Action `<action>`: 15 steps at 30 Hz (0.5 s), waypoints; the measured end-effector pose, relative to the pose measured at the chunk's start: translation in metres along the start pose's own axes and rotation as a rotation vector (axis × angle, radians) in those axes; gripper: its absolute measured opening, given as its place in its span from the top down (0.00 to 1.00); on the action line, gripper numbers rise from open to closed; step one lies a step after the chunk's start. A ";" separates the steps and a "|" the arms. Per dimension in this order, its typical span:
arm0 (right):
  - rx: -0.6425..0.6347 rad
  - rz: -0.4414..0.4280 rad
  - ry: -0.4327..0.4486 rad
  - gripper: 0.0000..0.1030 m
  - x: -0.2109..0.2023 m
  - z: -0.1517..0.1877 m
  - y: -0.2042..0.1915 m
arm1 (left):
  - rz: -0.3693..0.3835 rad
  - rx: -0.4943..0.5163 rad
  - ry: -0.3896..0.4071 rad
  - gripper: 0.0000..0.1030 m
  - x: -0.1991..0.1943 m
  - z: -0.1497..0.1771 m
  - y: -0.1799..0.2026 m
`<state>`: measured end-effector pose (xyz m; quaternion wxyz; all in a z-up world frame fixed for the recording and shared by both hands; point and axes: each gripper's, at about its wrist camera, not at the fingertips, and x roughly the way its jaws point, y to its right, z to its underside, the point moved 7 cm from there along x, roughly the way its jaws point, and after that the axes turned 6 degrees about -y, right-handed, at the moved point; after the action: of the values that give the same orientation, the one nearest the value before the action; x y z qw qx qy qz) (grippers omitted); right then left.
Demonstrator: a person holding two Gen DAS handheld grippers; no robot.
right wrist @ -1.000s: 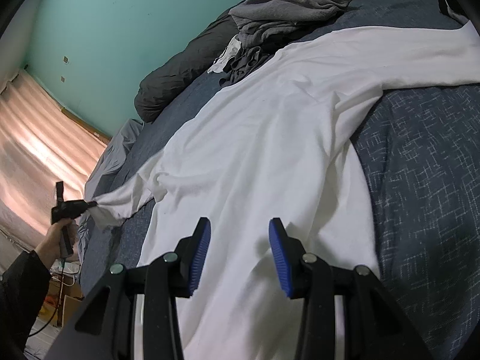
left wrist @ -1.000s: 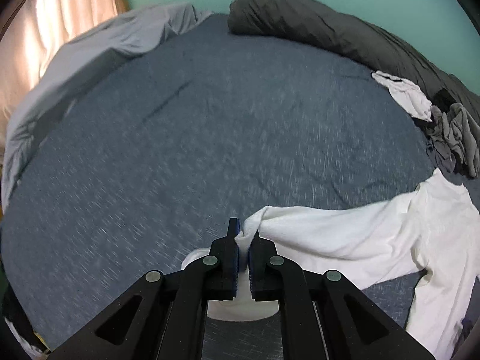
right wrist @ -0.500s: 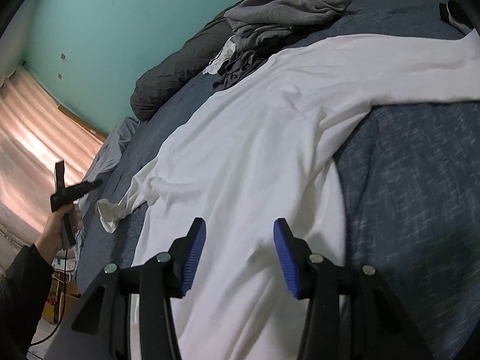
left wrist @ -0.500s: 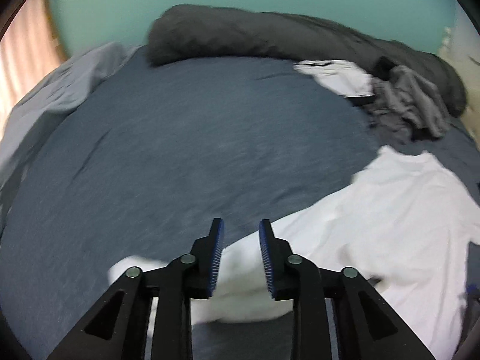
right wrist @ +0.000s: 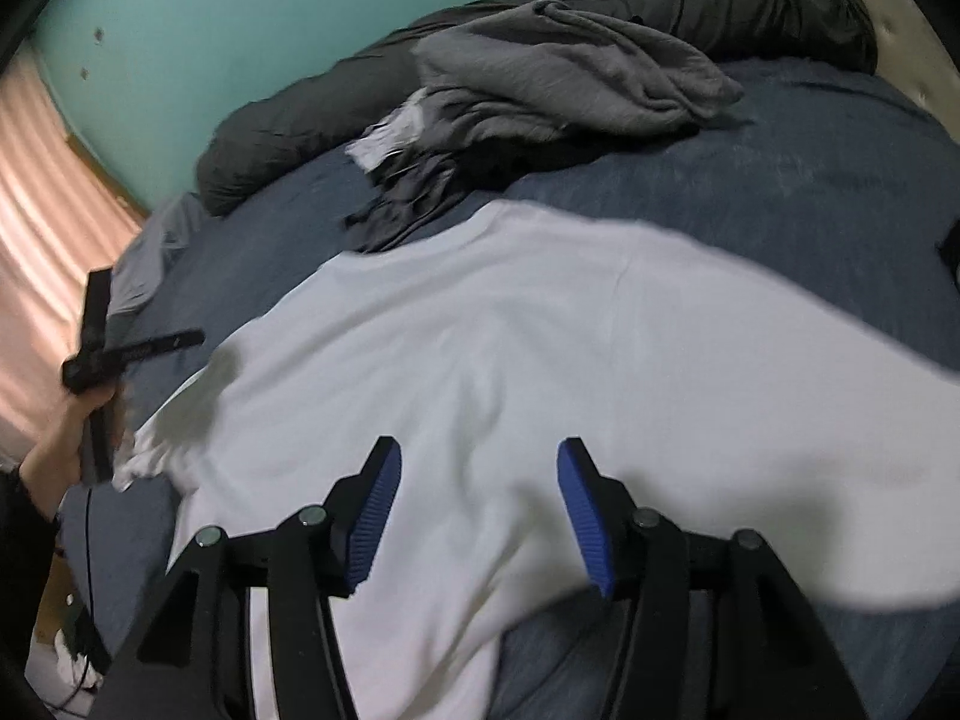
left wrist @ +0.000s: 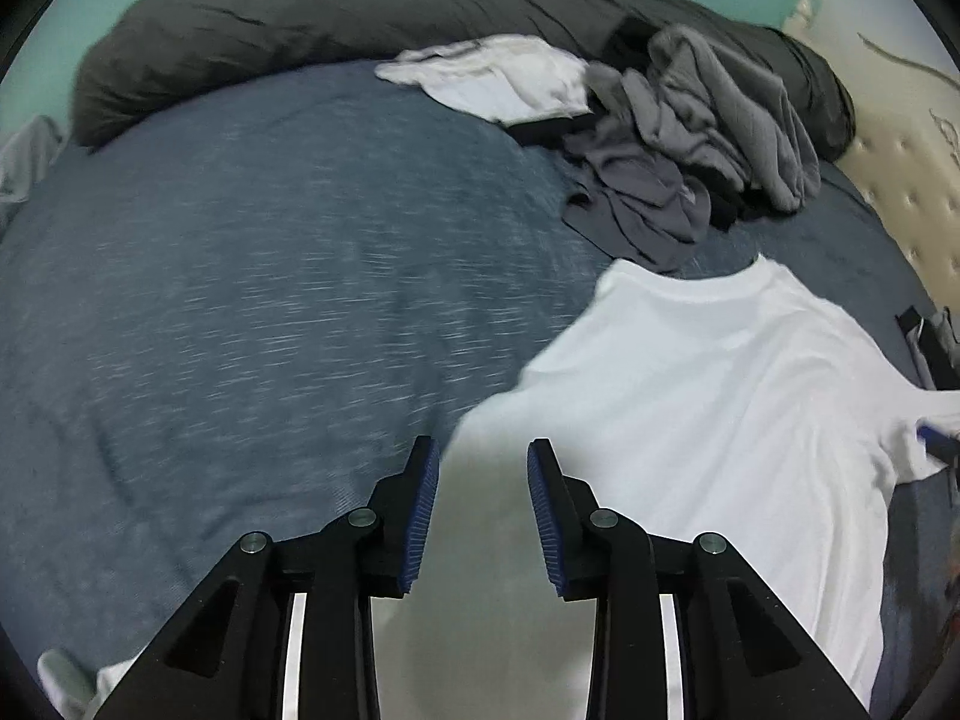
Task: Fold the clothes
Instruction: 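Close the right tool on the shirt collar edge at the shoulder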
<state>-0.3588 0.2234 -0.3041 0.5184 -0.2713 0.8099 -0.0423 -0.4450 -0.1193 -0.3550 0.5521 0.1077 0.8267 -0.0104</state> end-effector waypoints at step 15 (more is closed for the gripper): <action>-0.266 0.172 -0.069 0.45 0.108 -0.118 -0.005 | 0.043 0.017 0.012 0.61 0.041 -0.041 0.010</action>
<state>-0.4924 0.1418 -0.3360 0.5071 -0.2684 0.8104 0.1190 -0.4950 -0.0969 -0.3752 0.5463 0.1303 0.8274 -0.0049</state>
